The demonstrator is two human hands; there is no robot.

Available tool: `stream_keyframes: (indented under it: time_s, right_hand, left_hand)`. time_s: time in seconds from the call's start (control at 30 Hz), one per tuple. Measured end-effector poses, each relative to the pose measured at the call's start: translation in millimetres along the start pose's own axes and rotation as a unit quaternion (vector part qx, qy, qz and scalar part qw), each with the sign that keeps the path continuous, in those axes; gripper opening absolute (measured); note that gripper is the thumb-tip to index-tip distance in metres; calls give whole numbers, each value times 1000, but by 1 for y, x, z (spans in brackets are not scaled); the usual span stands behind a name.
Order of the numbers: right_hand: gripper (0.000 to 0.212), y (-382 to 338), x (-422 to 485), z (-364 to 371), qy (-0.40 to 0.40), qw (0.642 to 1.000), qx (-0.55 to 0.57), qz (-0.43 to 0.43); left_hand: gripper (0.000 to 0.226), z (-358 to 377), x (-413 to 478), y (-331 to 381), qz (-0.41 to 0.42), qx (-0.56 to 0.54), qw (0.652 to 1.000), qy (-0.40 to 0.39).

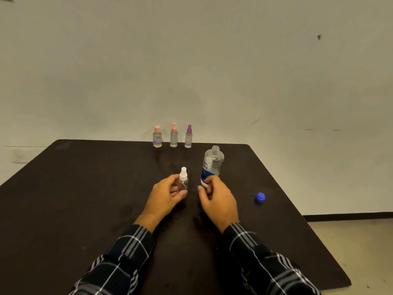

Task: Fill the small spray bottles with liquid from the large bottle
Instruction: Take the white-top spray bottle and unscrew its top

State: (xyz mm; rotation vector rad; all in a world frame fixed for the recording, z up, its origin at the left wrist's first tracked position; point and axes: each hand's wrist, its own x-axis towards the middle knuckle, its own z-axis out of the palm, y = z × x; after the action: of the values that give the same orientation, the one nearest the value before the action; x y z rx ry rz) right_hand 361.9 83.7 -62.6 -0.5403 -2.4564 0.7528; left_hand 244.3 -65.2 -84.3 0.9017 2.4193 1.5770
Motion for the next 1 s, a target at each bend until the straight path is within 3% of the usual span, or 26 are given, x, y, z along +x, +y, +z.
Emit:
stream_keyframes:
  time_s: [0.1, 0.37, 0.53, 0.7, 0.8, 0.9, 1.0]
  right_hand:
    - [41, -21, 15, 18, -91, 993, 79, 1]
    - [24, -47, 35, 37, -9, 979, 180, 92]
    - [15, -43, 38, 34, -56, 970, 225, 71]
    - [42, -37, 40, 24, -157, 957, 241, 22]
    - [49, -47, 40, 24, -100, 955, 270, 68]
    - [31, -52, 37, 26, -27, 964, 251, 88]
    - [20, -49, 34, 31, -3, 960, 267, 86]
  left_hand:
    - [40, -6, 1, 7, -2, 20, 1000, -9]
    - [34, -5, 0, 8, 0, 54, 999, 0]
    - [32, -5, 1, 8, 3, 59, 998, -13]
    - [36, -5, 1, 11, -4, 63, 998, -23]
    - [32, -4, 0, 12, -14, 59, 998, -20]
    - [34, -4, 0, 12, -16, 68, 997, -19]
    - [38, -5, 0, 13, -14, 88, 996, -22]
